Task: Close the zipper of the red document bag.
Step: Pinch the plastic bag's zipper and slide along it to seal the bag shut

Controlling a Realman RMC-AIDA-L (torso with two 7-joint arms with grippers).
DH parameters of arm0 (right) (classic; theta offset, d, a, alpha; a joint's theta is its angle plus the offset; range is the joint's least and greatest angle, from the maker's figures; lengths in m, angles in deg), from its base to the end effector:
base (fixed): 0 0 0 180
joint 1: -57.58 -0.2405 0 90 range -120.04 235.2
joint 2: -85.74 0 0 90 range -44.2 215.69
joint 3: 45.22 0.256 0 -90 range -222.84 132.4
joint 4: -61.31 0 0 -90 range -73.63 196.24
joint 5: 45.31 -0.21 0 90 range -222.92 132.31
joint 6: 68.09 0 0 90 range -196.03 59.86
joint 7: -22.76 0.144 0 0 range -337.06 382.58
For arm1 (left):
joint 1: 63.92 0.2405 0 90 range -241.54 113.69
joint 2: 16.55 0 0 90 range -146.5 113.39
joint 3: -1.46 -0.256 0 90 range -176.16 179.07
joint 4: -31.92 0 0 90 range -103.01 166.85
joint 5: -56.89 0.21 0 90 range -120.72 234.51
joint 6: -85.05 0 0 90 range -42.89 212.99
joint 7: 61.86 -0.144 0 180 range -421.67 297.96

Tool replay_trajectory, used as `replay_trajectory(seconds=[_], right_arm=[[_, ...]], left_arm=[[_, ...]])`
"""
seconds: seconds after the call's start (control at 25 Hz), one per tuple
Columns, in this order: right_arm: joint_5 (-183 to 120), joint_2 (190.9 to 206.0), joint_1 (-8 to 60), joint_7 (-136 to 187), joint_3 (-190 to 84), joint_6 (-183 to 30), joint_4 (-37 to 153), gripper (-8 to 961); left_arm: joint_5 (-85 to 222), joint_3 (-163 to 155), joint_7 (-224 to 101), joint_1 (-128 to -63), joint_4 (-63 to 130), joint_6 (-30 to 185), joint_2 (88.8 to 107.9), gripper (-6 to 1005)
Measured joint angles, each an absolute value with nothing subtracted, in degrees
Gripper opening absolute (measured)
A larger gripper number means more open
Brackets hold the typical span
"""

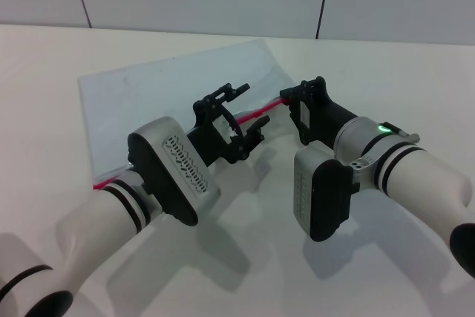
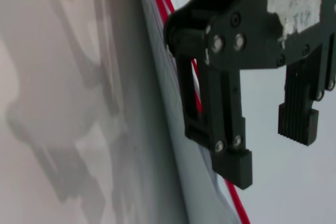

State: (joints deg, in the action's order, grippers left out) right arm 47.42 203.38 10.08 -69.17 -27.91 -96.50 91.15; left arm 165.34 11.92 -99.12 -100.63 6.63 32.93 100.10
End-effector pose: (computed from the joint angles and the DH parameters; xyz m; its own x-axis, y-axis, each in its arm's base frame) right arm 0.1969 0.3866 -0.1390 0.6940 0.4821 0.5348 0.7158 -0.3821 -0.5845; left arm -0.2355 0.3441 -0.1116 0.9528 -0.2883 0.0952 -0.0697 -0.5128 -0.8557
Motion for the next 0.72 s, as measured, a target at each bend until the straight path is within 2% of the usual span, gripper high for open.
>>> replay_trajectory(seconds=[0.64,0.72], right_arm=[[47.49,203.43,9.77,-69.39,-28.0,-96.65,91.65,15],[47.5,203.43,9.77,-69.39,-28.0,-96.66,91.65,16]], left_arm=[[165.48,11.54,-98.43,-101.01,7.98,33.34,100.15,530],[165.52,11.54,-98.42,-101.04,8.02,33.33,100.14,488]])
